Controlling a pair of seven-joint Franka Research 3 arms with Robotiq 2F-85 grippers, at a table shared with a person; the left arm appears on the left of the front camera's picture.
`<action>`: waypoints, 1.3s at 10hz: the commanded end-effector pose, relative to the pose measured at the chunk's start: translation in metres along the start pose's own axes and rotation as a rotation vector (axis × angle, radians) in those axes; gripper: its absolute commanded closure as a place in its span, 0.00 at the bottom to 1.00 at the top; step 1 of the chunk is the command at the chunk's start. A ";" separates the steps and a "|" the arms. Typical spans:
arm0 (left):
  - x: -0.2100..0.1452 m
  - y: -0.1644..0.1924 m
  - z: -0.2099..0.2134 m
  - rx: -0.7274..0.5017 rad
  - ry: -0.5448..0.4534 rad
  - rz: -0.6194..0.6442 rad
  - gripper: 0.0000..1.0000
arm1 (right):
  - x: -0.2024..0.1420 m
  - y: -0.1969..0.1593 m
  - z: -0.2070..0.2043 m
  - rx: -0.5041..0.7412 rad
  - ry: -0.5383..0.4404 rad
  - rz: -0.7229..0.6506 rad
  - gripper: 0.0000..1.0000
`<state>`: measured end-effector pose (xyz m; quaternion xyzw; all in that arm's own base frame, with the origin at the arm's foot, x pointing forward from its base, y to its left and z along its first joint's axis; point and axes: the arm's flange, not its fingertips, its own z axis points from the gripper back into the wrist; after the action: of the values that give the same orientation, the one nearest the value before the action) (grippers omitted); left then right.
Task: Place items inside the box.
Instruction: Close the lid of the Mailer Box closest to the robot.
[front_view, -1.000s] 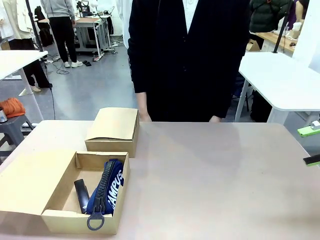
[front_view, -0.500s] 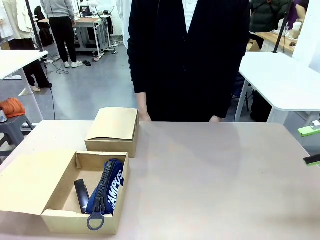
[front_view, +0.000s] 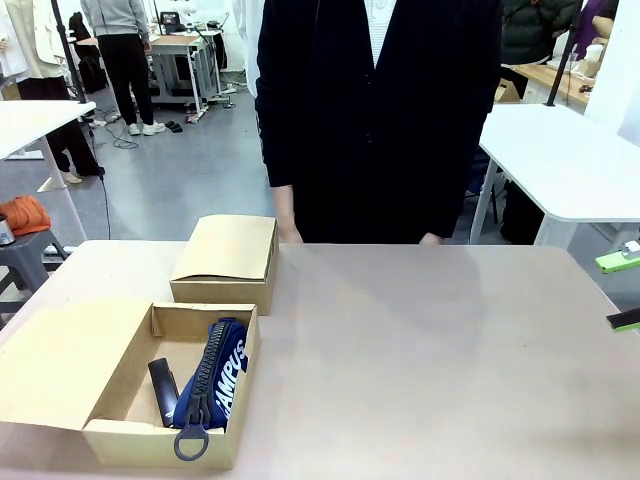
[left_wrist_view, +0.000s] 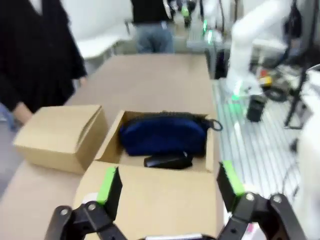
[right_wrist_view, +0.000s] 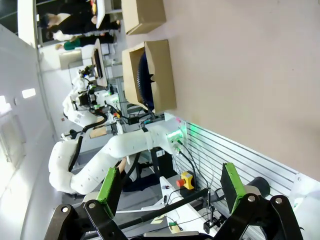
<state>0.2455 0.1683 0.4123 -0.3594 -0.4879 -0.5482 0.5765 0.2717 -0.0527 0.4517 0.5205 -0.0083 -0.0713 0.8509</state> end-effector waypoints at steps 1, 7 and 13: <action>-0.058 -0.068 -0.086 0.172 -0.033 -0.698 0.04 | 0.001 0.002 0.000 0.025 0.000 0.025 0.00; -0.031 0.030 0.009 0.019 0.012 -0.146 0.04 | 0.001 0.002 0.000 0.025 0.000 0.025 0.00; -0.150 0.082 0.012 0.170 0.428 -0.119 0.04 | 0.001 0.002 0.000 0.025 0.000 0.025 0.00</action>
<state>0.3380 0.2275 0.3317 -0.2057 -0.4228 -0.5822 0.6633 0.2720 -0.0525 0.4517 0.5203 -0.0079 -0.0710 0.8510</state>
